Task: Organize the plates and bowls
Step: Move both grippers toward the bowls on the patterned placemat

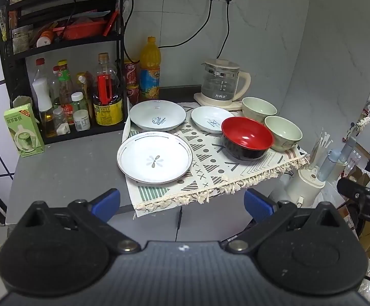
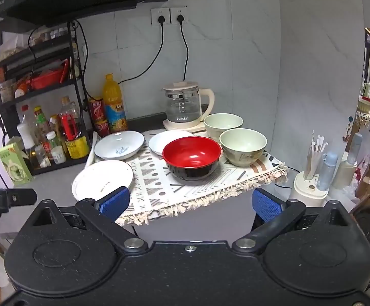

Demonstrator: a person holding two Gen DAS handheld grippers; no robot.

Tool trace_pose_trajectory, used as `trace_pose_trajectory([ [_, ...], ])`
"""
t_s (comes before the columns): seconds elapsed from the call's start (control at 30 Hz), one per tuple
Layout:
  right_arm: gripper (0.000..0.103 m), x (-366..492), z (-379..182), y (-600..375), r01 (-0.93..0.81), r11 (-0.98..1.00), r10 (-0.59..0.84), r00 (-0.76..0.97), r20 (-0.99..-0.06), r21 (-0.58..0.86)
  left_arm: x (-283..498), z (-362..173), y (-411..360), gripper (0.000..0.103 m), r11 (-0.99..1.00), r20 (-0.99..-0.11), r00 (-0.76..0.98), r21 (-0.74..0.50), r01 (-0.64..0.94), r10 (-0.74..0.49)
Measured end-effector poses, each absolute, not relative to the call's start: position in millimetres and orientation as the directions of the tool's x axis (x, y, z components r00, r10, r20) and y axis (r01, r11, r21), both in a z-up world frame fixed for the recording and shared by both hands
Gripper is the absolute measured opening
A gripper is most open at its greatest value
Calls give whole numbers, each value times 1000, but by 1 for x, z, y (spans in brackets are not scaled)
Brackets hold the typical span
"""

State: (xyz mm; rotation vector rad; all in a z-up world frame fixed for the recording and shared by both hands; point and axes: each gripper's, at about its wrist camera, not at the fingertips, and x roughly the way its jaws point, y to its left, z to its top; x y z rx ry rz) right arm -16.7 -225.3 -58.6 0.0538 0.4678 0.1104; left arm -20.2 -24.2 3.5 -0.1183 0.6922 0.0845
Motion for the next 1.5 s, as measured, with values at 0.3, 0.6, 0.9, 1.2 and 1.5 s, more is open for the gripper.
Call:
trace_pose_trajectory([
  [0.3, 103, -16, -58, -228, -102, 992, 124, 887, -446, 72, -16, 7, -20, 102, 989, -643, 765, -91, -121, 34],
  [0.6, 103, -17, -60, -226, -108, 992, 126, 890, -439, 65, -19, 4, -20, 102, 989, -638, 769, -87, -117, 35],
  [0.9, 103, -16, -60, -225, -102, 993, 117, 893, -434, 58, -18, 3, -17, 102, 989, -638, 769, -88, -120, 36],
  [1.2, 103, -14, -57, -222, -108, 992, 122, 897, -424, 58, -20, 8, -12, 102, 987, -637, 769, -83, -136, 52],
  [1.5, 103, -18, -56, -214, -115, 992, 122, 898, -422, 44, -22, 7, -9, 102, 987, -640, 767, -79, -139, 57],
])
